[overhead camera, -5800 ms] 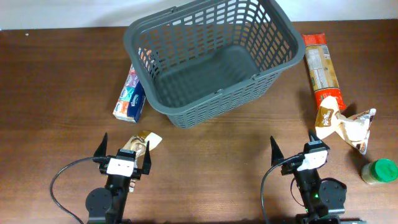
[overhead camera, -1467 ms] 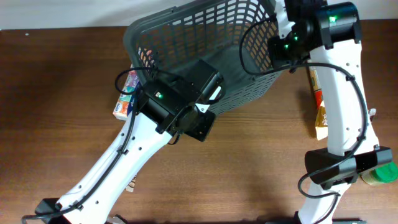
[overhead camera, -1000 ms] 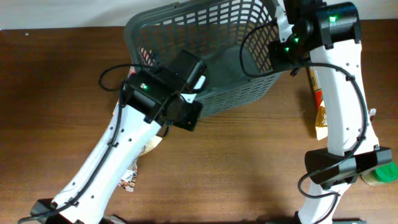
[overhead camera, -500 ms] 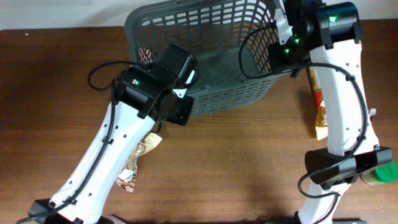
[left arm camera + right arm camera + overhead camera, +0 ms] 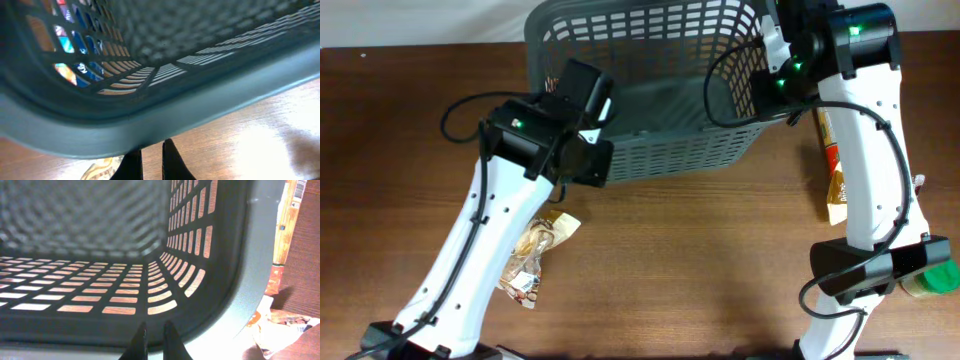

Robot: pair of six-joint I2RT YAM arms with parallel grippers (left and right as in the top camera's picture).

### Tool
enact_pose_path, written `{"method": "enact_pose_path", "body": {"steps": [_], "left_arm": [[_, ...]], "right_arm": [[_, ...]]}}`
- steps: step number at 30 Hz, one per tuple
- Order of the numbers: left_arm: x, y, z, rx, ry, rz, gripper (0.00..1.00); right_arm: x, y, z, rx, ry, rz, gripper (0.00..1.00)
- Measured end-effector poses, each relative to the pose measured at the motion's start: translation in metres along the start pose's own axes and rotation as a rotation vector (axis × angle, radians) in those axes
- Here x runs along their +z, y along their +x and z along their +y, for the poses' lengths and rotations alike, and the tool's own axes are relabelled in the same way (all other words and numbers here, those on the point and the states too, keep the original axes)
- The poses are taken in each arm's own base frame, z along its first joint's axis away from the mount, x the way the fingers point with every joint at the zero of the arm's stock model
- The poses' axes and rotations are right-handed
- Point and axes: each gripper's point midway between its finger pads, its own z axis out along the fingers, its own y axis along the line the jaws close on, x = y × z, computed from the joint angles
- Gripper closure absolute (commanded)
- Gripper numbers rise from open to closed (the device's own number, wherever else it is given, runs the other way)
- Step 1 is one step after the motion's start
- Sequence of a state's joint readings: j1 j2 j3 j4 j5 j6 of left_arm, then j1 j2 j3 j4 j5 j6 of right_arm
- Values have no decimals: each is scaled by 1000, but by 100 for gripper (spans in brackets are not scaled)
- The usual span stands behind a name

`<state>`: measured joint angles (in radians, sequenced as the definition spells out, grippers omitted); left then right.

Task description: Pack container

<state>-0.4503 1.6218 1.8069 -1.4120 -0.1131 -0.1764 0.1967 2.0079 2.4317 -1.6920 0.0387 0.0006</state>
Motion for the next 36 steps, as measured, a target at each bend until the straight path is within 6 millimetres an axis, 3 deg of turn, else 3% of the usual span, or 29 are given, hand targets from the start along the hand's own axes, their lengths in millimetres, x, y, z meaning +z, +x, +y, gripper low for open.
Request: {"method": "enact_pose_path", "body": {"steps": [19, 25, 36], "left_arm": [[0, -18, 1, 3, 4, -70, 98], [0, -18, 1, 6, 5, -73, 98], [-1, -20, 0, 13, 5, -81, 98]], "right_arm": [[0, 0, 3, -6, -4, 0, 96], [0, 0, 13, -27, -12, -2, 96], [0, 0, 13, -28, -12, -1, 96]]}}
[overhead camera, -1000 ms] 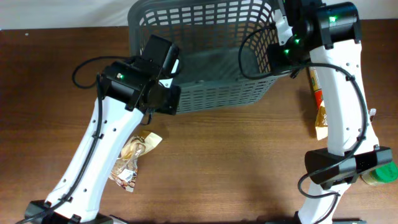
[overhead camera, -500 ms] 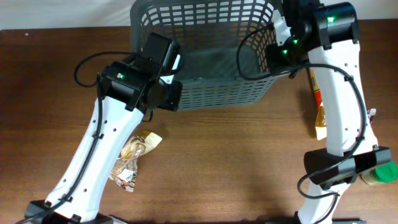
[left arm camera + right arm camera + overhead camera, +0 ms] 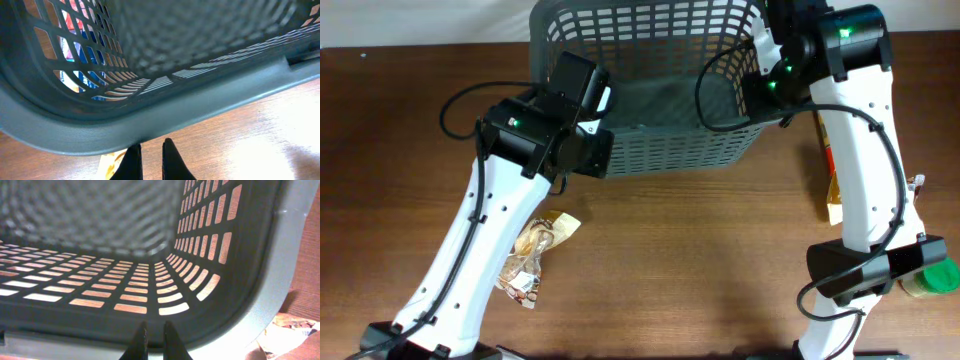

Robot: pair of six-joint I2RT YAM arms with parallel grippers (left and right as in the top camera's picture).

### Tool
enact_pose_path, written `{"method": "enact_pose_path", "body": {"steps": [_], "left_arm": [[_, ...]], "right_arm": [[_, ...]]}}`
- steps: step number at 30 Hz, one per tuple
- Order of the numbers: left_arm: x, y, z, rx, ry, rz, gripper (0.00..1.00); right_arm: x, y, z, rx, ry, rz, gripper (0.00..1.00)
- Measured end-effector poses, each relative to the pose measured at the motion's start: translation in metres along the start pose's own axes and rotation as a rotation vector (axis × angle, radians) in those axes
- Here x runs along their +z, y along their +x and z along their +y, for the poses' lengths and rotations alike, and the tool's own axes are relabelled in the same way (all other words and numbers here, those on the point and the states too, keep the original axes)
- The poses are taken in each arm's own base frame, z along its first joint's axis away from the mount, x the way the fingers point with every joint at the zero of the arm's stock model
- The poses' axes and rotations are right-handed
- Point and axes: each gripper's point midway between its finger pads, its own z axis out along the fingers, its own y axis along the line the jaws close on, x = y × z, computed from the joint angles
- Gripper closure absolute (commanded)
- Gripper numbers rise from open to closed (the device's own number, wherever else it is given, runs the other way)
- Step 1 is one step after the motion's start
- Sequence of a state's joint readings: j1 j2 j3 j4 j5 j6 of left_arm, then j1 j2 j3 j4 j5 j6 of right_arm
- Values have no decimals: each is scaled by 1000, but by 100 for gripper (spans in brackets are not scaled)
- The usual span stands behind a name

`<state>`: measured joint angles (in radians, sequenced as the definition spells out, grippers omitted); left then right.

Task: Pack container
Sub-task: 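Release the basket and pull both grippers back out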

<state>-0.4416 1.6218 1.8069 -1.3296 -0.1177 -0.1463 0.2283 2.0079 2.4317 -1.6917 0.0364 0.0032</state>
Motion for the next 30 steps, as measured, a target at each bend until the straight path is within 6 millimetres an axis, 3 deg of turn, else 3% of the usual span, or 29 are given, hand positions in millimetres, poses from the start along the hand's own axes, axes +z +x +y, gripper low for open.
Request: {"method": "enact_pose_path", "body": {"steps": [18, 20, 21, 23, 24, 25, 27, 28, 30], "left_arm": [[0, 1, 3, 16, -9, 4, 96], [-4, 2, 4, 19, -9, 2, 96], [-7, 3, 4, 22, -8, -3, 94], [-20, 2, 6, 21, -6, -33, 84], [-29, 2, 8, 20, -8, -55, 74], [-40, 1, 10, 15, -14, -82, 55], [-72, 1, 22, 8, -47, -161, 31], [-87, 3, 28, 2, -70, -194, 1], [-118, 8, 46, -20, -128, -273, 1]], "right_arm": [[-8, -5, 0, 2, 0, -31, 96], [-19, -11, -1, 4, 0, -76, 93], [-25, -13, -1, 8, -1, -98, 83], [-40, -18, -2, 26, 3, -149, 70], [-48, -18, -5, 38, 13, -175, 63], [-56, -18, -9, 47, 26, -196, 36], [-83, -13, -24, 106, 74, -264, 1], [-104, -6, -40, 152, 110, -312, 1], [-123, 2, -57, 208, 143, -360, 1]]}}
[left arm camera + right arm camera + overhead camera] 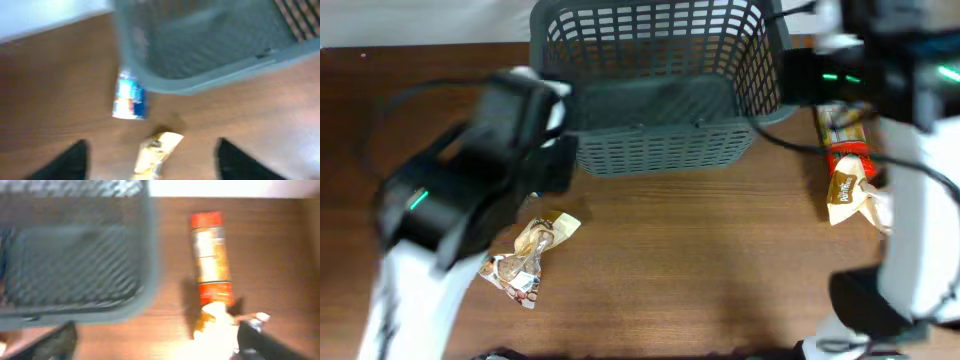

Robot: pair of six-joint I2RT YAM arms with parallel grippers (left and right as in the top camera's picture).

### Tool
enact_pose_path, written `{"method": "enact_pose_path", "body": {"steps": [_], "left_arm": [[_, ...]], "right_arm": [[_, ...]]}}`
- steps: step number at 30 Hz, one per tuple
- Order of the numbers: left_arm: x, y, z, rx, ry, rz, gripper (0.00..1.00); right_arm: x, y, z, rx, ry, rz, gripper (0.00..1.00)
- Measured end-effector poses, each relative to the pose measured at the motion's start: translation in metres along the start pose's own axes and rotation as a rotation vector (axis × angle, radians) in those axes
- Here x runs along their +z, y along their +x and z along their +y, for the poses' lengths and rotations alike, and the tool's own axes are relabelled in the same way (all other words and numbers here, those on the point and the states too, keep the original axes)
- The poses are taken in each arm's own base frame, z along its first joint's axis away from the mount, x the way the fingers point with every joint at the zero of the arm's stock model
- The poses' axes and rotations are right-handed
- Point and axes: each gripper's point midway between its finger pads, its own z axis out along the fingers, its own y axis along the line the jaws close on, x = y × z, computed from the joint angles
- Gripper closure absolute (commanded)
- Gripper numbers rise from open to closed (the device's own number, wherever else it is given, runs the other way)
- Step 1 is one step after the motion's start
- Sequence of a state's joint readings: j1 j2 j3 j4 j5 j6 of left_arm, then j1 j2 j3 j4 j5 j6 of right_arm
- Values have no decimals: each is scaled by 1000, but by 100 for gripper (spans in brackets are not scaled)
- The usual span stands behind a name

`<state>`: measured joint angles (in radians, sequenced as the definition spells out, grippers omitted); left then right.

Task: Pack container
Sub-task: 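Release the basket and pull both grippers back out, then lower the right gripper onto the green-lidded Knorr jar and grasp it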

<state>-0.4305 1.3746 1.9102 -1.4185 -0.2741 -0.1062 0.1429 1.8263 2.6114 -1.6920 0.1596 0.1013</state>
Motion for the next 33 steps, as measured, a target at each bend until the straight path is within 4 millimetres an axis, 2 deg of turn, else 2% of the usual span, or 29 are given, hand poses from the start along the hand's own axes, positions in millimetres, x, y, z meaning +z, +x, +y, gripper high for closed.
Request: {"method": "enact_pose_path", "body": {"steps": [1, 2, 4, 5, 6, 10, 13, 15, 17, 23, 29, 33], "left_arm": [[-13, 2, 13, -15, -39, -28, 1], [-25, 4, 28, -37, -85, -52, 1], [-40, 10, 52, -80, -158, -76, 1], [-46, 13, 66, -109, -200, -85, 1], [-50, 15, 76, -132, -234, -87, 1], [-55, 30, 120, -251, -375, -53, 1], [-54, 39, 146, -350, -455, -23, 1], [-52, 43, 158, -397, -494, -6, 1], [-49, 46, 164, -420, -510, 9, 1], [-26, 42, 156, -433, -445, 52, 1], [-14, 40, 149, -438, -391, 73, 1], [-14, 40, 148, -439, -384, 74, 1]], "right_arm": [[-13, -1, -15, 48, 26, -32, 1], [-32, 0, -42, 131, 75, -76, 1], [-51, 4, -71, 228, 131, -120, 1], [-67, 10, -94, 311, 182, -153, 1], [-77, 14, -107, 365, 212, -174, 1], [-112, 53, -166, 617, 372, -207, 1], [-116, 96, -196, 767, 484, -142, 1], [-108, 125, -209, 848, 530, -62, 1], [-91, 151, -216, 915, 537, 38, 1], [-17, 212, -211, 1042, 438, 369, 1], [16, 249, -241, 1203, 568, 392, 1], [35, 281, -247, 1293, 609, 448, 1]]}}
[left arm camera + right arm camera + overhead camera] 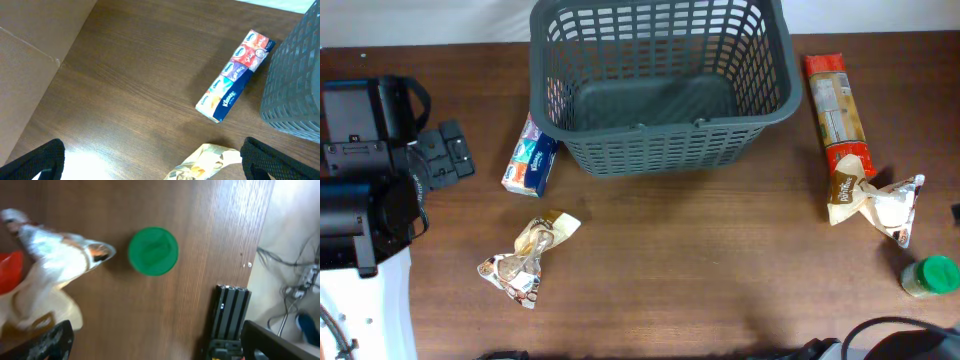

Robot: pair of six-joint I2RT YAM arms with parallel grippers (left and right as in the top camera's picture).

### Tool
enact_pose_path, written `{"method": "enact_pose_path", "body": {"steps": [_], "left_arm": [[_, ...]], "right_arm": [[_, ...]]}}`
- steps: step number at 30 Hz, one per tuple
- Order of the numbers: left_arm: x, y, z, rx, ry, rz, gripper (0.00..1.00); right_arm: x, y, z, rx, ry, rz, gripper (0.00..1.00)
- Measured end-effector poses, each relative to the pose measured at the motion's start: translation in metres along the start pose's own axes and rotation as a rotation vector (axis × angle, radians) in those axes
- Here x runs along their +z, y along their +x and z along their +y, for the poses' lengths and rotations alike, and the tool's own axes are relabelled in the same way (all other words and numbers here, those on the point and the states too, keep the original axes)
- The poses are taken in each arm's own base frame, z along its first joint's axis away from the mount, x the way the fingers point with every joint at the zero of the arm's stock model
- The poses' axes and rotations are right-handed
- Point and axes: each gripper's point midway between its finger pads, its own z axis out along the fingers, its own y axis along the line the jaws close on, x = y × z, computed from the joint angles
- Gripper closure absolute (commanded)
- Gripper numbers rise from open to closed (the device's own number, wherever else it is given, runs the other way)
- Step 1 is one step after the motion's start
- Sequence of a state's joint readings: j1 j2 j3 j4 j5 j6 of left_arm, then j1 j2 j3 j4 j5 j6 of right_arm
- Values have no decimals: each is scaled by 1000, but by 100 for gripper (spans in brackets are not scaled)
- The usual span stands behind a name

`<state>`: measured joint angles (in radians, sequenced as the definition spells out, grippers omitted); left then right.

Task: Pack container
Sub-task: 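Lower the right gripper onto the green-lidded Knorr jar and grasp it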

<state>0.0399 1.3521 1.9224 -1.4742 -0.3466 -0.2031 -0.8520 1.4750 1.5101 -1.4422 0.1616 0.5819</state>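
The dark grey mesh basket (660,85) stands empty at the back middle of the table. A blue tissue pack (530,160) lies against its left side, also in the left wrist view (235,82). A crinkled snack bag (527,258) lies in front of that. To the right are a long red-and-tan packet (837,115), a silver bag (882,205) and a green-lidded jar (930,277). My left gripper (155,165) hangs open above the left of the table. My right gripper (160,345) hangs open near the jar (153,251), by the table's right edge.
My left arm (370,170) fills the overhead view's left edge. A black metal rail (227,317) runs beside the table's right edge, with cables beyond it. Bare brown wood lies across the front middle of the table (700,270).
Both arms have drawn back from the basket: the left one to the far left, the right one out of the overhead view by the right edge. The basket has not moved.
Both grippers were shut on the basket's rim, left and right, with the basket tilted. Then they still held it and it sat more level. Then both had let go and were open beside it. Now they hang open at the table's sides.
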Motion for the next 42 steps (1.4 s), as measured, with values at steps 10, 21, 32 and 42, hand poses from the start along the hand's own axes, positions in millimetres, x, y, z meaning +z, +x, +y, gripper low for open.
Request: {"method": "enact_pose_path", "body": {"steps": [10, 21, 32, 42], "left_arm": [[0, 0, -1, 0, 7, 1, 1], [0, 1, -2, 0, 11, 3, 1], [0, 1, -3, 0, 17, 5, 1], [0, 1, -3, 1, 18, 5, 1]], "right_arm": [[65, 10, -7, 38, 35, 33, 1], [99, 9, -3, 63, 72, 94, 1], [124, 7, -9, 109, 96, 159, 1], [131, 2, 3, 103, 48, 154, 1]]}}
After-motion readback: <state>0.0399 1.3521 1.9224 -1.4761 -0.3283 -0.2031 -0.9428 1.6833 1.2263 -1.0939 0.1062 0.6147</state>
